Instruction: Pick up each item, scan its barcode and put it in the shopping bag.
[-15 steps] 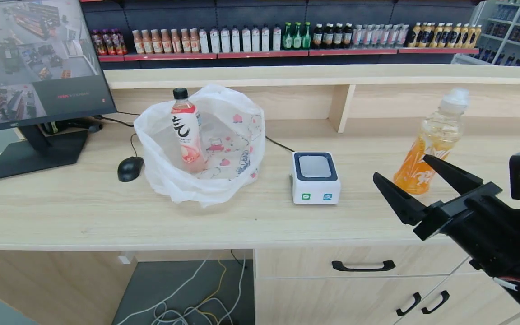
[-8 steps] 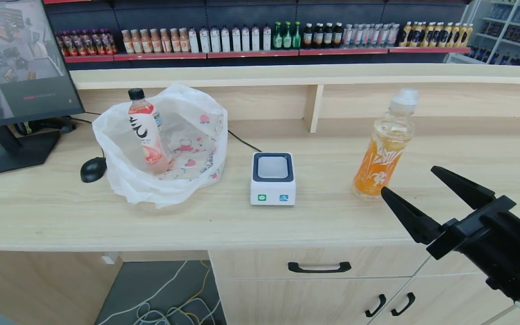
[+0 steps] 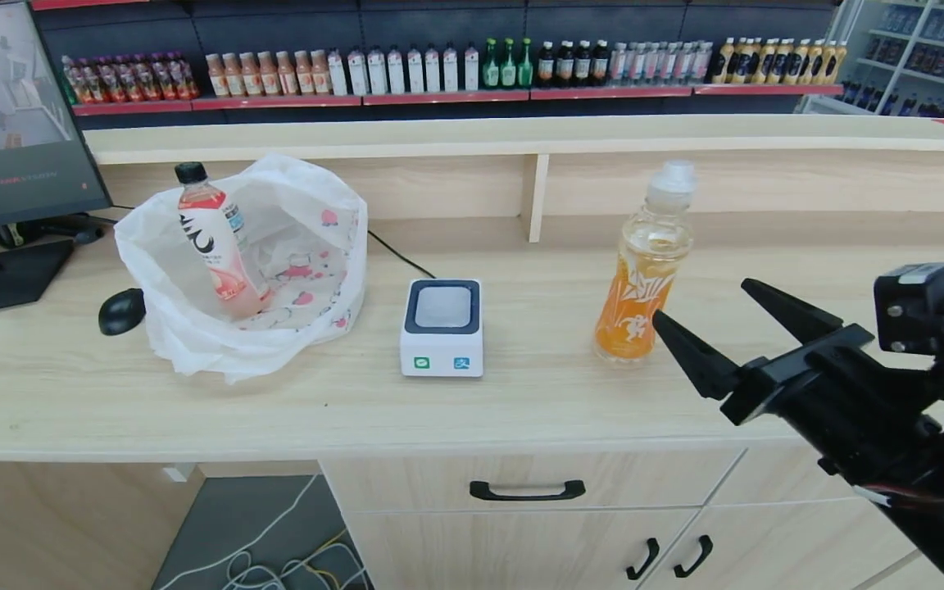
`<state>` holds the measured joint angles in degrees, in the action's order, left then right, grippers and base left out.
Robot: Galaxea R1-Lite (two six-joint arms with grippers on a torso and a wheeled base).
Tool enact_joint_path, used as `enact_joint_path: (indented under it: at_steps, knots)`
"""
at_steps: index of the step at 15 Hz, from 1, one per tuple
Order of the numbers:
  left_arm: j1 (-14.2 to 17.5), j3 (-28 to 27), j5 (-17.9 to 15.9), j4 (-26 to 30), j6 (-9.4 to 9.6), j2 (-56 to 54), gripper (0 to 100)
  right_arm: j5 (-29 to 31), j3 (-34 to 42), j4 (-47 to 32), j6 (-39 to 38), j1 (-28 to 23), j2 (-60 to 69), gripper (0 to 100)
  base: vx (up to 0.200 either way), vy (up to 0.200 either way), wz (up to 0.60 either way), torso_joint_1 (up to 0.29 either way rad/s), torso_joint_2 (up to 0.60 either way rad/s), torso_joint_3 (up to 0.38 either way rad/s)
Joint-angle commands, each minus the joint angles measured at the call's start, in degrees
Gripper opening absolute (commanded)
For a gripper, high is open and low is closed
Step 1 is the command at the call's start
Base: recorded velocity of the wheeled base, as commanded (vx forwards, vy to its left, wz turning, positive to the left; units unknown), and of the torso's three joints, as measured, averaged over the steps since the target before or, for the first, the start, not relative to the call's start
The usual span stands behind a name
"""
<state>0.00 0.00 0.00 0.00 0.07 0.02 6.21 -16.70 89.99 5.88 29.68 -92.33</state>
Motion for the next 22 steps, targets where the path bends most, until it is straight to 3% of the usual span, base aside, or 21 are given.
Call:
enact_joint_path:
  at_steps: [1, 6, 11, 22]
  knots:
    - [0.00, 0.00, 0.00, 0.00, 0.01, -0.02, 100, 0.30, -3.87, 0.01, 0.01, -1.30, -6.55, 100, 0.000, 0.000, 0.00, 0.000, 0.00, 0.000]
    - [0.00, 0.00, 0.00, 0.00, 0.01, -0.02, 100, 7.15, -8.35, 0.01, 0.01, -1.47, -11.03, 100, 0.000, 0.000, 0.00, 0.000, 0.00, 0.000]
    - [0.00, 0.00, 0.00, 0.00, 0.01, -0.02, 100, 7.15, -11.78, 0.01, 0.01, 0.11, -14.63, 100, 0.000, 0.000, 0.00, 0.000, 0.00, 0.000]
    - [0.00, 0.00, 0.00, 0.00, 0.01, -0.02, 100, 8.38, -22.94, 0.01, -2.54, -2.97, -23.42, 100, 0.000, 0.000, 0.00, 0.000, 0.00, 0.000]
